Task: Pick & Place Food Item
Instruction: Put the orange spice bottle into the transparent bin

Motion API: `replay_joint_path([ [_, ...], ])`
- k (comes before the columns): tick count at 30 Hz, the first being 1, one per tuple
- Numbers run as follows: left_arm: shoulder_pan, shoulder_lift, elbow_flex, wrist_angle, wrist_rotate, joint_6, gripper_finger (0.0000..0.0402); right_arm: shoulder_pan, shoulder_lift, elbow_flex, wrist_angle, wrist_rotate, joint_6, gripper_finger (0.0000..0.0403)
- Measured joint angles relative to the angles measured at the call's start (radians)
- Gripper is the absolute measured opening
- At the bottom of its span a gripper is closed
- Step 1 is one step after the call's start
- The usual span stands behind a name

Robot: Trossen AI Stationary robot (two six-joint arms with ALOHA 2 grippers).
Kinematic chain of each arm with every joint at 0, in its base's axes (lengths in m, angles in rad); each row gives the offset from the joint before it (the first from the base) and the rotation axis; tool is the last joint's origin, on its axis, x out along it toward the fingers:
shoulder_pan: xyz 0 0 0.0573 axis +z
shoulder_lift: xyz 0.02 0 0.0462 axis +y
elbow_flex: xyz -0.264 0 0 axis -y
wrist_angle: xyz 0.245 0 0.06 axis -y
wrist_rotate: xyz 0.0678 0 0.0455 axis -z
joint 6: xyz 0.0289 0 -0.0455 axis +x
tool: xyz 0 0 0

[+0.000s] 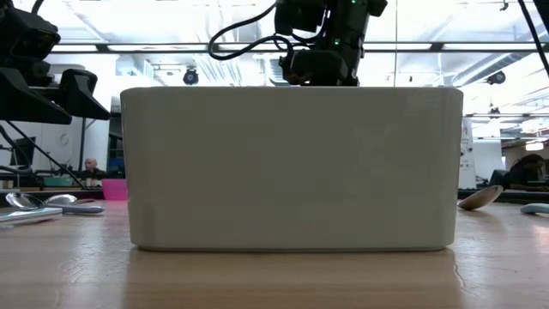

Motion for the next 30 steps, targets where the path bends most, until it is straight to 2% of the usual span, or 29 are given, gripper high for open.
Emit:
replay_joint_path([
  [30,0.0,0.0,0.0,0.0,0.0,0.0,0.0316,0.004,-0.001,-0.031,0.035,0.0,-0.015,0.0215],
])
